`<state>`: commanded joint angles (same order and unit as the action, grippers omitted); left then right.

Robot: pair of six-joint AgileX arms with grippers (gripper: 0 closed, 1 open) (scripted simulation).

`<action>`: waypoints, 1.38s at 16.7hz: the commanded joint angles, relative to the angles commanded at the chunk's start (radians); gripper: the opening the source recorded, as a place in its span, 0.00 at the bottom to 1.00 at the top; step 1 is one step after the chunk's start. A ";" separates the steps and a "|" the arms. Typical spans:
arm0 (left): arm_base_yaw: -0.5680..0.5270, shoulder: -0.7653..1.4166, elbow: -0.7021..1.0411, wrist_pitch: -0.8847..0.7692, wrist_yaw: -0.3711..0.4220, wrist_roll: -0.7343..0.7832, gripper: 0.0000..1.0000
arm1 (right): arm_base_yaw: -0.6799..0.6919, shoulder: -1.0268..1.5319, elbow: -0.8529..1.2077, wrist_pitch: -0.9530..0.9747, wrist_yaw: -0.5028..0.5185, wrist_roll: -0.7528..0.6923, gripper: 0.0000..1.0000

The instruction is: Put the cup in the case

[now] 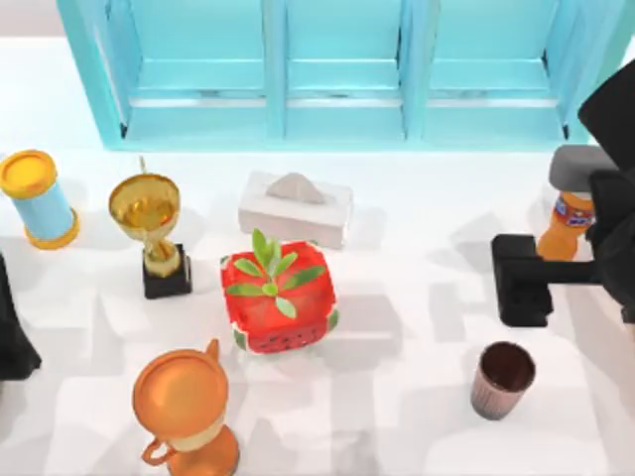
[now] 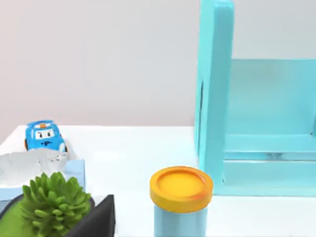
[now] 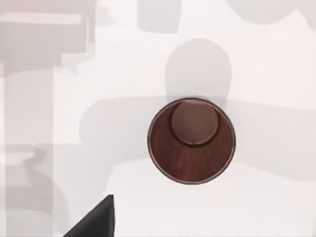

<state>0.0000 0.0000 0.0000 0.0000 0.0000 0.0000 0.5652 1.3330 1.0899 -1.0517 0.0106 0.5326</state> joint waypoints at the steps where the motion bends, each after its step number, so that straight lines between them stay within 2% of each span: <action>1: 0.000 0.000 0.000 0.000 0.000 0.000 1.00 | 0.003 0.061 0.047 -0.049 -0.001 0.011 1.00; 6: 0.000 0.000 0.000 0.000 0.000 0.000 1.00 | -0.006 0.255 0.198 -0.204 -0.010 0.034 1.00; 13: 0.000 0.000 0.000 0.000 0.000 0.000 1.00 | -0.006 0.269 0.205 -0.212 -0.011 0.034 1.00; 16: 0.000 0.000 0.000 0.000 0.000 0.000 1.00 | -0.007 0.288 0.146 -0.144 -0.011 0.036 1.00; 23: 0.000 0.000 0.000 0.000 0.000 0.000 1.00 | -0.004 0.366 -0.076 0.168 -0.011 0.040 1.00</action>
<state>0.0000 0.0000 0.0000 0.0000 0.0000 0.0000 0.5609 1.6986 1.0138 -0.8833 -0.0006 0.5729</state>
